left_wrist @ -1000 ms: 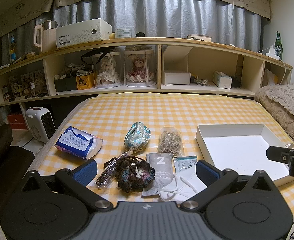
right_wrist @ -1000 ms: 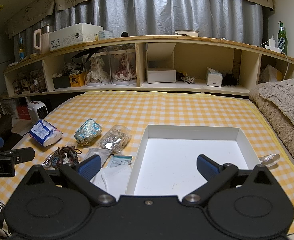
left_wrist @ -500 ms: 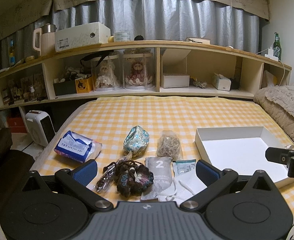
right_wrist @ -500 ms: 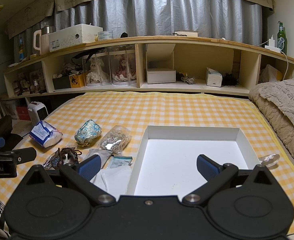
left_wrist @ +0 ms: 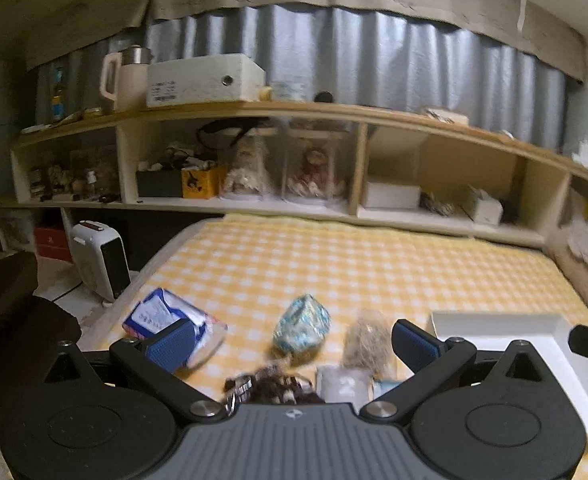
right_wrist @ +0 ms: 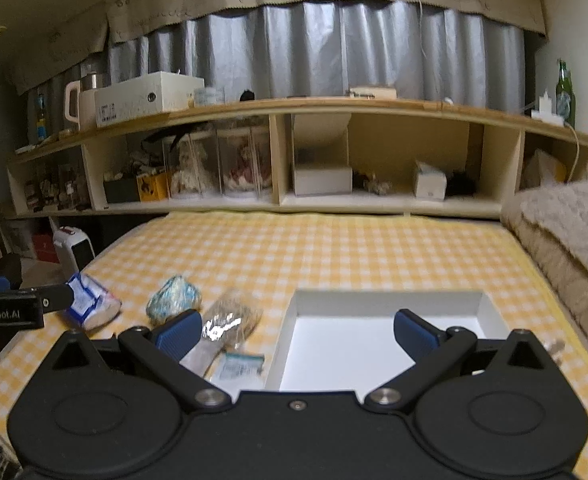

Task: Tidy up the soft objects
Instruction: 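Grasp the blue tissue pack with the left tool while the right tool grasps the rubber-band bag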

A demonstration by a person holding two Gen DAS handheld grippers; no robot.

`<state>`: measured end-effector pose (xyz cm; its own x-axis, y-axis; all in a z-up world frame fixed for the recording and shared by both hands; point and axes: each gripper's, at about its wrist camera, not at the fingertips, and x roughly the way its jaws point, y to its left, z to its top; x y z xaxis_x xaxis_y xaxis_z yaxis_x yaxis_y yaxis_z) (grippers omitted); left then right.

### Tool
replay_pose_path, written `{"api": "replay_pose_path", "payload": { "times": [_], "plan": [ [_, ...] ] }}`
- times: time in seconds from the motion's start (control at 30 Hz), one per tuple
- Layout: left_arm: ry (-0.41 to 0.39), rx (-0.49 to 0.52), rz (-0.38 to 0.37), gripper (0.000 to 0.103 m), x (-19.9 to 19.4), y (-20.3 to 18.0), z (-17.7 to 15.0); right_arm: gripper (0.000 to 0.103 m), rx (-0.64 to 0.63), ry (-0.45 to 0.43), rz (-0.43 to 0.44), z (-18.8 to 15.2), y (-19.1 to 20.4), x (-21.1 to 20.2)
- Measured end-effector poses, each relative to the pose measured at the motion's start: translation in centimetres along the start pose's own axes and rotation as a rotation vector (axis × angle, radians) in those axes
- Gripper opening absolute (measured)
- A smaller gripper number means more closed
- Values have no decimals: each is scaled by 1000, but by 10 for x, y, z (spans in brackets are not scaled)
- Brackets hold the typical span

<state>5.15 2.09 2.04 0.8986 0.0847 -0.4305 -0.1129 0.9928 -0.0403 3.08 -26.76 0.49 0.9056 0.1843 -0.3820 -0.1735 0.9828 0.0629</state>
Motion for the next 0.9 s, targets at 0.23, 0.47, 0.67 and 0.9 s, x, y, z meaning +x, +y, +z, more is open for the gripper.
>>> {"api": "replay_pose_path", "payload": {
  "times": [0.23,0.47,0.67,0.9],
  "plan": [
    [19,-19,97,103,37,17,19,103,21,-16,10,22,-2,35],
    [130,-59,221,103,96,47,28,103,84,20,32,35,2,72],
    [195,-77,267,103,142,71,27,103,82,71,59,37,10,107],
    [286,-327,316,103,189,109,24,103,103,91,82,37,16,149]
  ]
}}
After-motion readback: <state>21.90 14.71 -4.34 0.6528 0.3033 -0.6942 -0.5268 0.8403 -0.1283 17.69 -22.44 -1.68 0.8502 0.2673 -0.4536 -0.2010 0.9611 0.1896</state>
